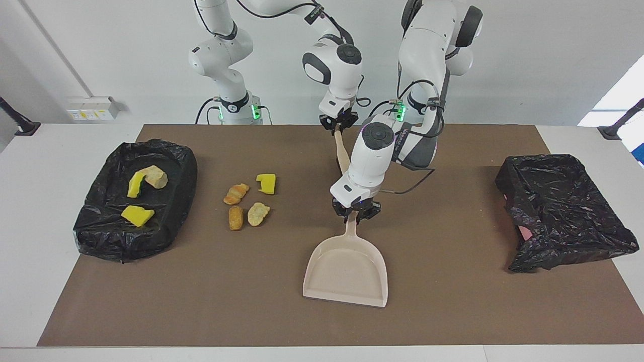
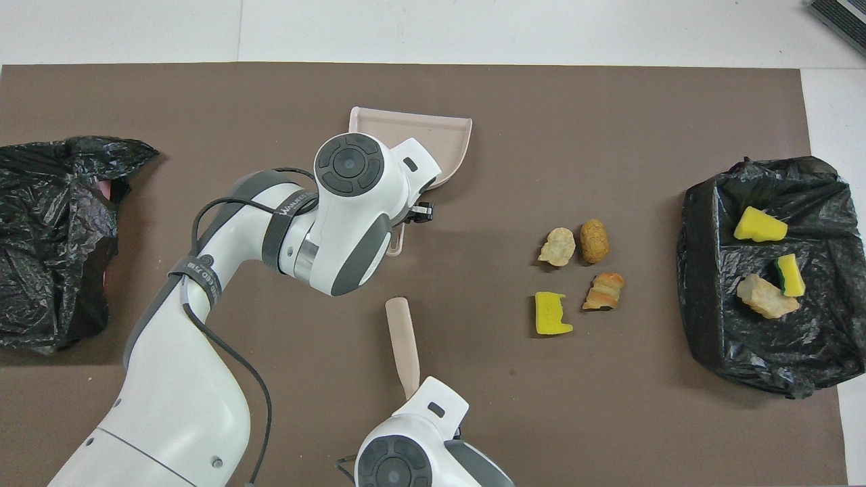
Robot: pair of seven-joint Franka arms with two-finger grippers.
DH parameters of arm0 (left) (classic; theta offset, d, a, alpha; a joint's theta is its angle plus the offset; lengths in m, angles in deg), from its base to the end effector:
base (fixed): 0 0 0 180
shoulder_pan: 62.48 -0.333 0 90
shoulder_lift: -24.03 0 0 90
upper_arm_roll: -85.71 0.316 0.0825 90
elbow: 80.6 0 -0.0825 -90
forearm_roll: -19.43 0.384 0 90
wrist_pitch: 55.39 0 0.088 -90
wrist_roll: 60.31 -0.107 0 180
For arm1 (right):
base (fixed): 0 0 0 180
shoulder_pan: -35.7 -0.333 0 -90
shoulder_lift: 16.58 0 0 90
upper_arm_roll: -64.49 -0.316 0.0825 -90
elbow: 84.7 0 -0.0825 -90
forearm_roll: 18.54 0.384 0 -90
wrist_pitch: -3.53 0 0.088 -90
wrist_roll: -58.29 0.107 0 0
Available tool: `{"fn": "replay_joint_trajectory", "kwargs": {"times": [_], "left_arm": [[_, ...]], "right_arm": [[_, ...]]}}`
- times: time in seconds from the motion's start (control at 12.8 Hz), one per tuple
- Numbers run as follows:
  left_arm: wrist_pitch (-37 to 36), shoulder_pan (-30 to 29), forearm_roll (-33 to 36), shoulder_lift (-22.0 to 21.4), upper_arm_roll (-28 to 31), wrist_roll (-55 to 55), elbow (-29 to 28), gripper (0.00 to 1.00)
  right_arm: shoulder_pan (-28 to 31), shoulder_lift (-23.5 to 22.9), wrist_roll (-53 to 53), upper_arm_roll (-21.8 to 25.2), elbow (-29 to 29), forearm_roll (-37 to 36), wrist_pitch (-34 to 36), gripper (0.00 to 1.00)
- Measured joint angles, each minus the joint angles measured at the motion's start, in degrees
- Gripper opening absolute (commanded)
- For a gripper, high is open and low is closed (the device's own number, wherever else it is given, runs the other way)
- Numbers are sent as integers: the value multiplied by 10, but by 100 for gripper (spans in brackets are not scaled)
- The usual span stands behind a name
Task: Sweep and dump trash in bin
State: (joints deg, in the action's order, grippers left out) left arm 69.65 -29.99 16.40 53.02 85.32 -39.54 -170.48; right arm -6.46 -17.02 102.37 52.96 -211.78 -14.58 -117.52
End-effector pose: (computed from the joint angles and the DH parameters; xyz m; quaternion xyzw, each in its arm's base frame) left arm 0.5875 -0.3813 0.3594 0.9941 -0.0909 0.0371 0.0457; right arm 0.3025 0.4170 0.3639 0.9959 0.0642 -0.0591 0.0232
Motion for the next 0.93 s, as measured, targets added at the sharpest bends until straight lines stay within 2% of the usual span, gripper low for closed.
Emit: {"fn": "replay_joint_trajectory", "kwargs": {"times": [0.23, 0.54, 0.7, 0.93], "left_arm": [[-3, -13, 0, -14, 12, -69, 7, 0], [-78, -66, 0, -60, 16, -255, 9, 0], [-115, -95, 0, -74, 16, -396, 8, 0], [-177, -132, -1, -99, 17, -543, 7, 0]], "right_arm": [[32, 43, -4, 1, 0, -12, 55, 0], [103, 94, -57, 2, -1, -20, 114, 0], [132, 102, -61, 2, -2, -44, 116, 0], [177, 101, -66, 2, -7, -98, 118, 0]]}}
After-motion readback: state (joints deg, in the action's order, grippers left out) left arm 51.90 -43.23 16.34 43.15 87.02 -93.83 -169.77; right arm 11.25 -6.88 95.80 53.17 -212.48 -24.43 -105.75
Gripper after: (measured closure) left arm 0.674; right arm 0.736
